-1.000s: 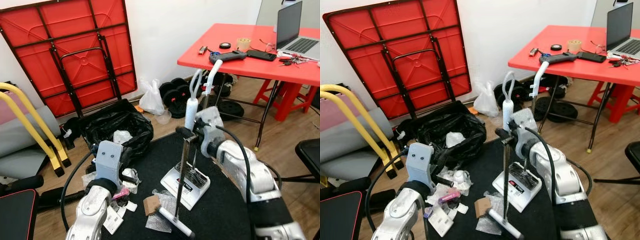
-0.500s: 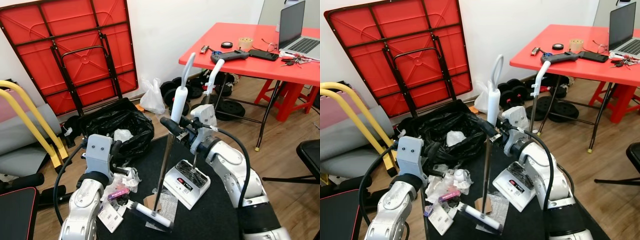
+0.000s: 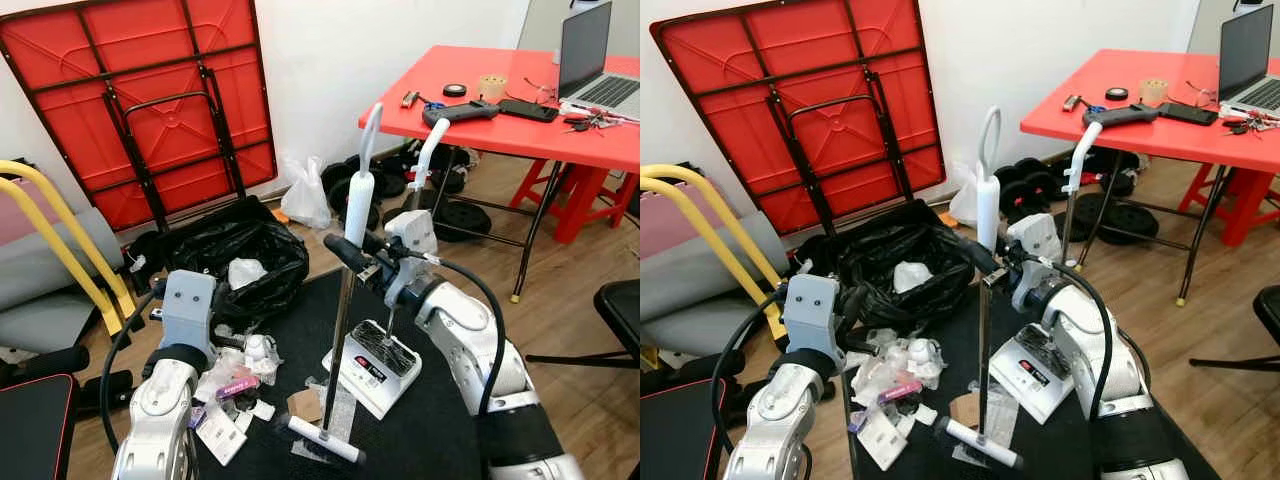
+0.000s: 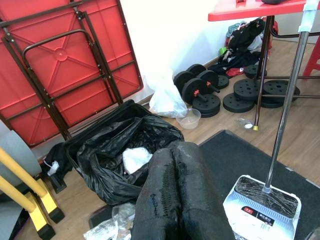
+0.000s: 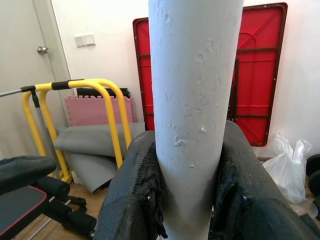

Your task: Sweep floor

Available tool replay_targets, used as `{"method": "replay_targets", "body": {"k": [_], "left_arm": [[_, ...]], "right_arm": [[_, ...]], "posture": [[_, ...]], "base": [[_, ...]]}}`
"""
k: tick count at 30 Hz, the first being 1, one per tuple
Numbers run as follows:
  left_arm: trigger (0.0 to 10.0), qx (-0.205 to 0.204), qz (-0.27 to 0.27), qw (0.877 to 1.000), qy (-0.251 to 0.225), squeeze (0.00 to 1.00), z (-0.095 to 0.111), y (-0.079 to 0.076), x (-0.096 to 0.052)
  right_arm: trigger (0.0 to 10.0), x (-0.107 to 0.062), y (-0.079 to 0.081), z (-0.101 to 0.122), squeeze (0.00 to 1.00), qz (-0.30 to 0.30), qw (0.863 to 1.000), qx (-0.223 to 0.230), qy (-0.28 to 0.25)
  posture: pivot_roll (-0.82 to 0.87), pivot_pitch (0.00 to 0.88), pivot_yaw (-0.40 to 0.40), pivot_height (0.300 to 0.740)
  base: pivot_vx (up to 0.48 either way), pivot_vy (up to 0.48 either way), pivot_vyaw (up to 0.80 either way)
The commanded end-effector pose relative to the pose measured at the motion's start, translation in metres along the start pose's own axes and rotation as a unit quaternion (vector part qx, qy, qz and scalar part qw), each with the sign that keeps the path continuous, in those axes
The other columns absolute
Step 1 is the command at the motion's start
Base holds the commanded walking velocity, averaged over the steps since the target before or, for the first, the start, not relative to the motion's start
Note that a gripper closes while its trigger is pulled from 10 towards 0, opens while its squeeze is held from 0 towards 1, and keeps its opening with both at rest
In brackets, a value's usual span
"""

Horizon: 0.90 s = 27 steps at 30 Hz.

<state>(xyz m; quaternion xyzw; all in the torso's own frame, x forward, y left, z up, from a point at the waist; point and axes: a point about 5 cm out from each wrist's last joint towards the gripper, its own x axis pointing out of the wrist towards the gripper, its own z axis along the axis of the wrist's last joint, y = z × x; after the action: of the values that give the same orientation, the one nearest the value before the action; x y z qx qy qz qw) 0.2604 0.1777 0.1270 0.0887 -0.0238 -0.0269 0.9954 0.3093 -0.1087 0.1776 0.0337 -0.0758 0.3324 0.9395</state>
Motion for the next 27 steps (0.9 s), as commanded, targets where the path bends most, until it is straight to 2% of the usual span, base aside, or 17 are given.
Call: {"method": "replay_targets", "body": {"k": [1,27], "left_arm": [[10.0,0.002,0.068,0.998,0.009,0.0,-0.0052,0.0086,-0.0009],[10.0,0.0,0.065,0.998,0.01,0.0,-0.0065,0.006,-0.0008]], "right_arm": [[10.0,0.0029,-0.0013,0.009,0.0,0.003,1.0,0.002,-0.031],[10.0,0.0017,-0.0029,0.0061,0.0,0.002,1.0,0.001,-0.031]], "posture": [[-0.04,0.0,0.004,0.74],[-0.04,0.0,0.006,0.74]], "base": [[0.0,0.0,0.0],[0.0,0.0,0.0]]}}
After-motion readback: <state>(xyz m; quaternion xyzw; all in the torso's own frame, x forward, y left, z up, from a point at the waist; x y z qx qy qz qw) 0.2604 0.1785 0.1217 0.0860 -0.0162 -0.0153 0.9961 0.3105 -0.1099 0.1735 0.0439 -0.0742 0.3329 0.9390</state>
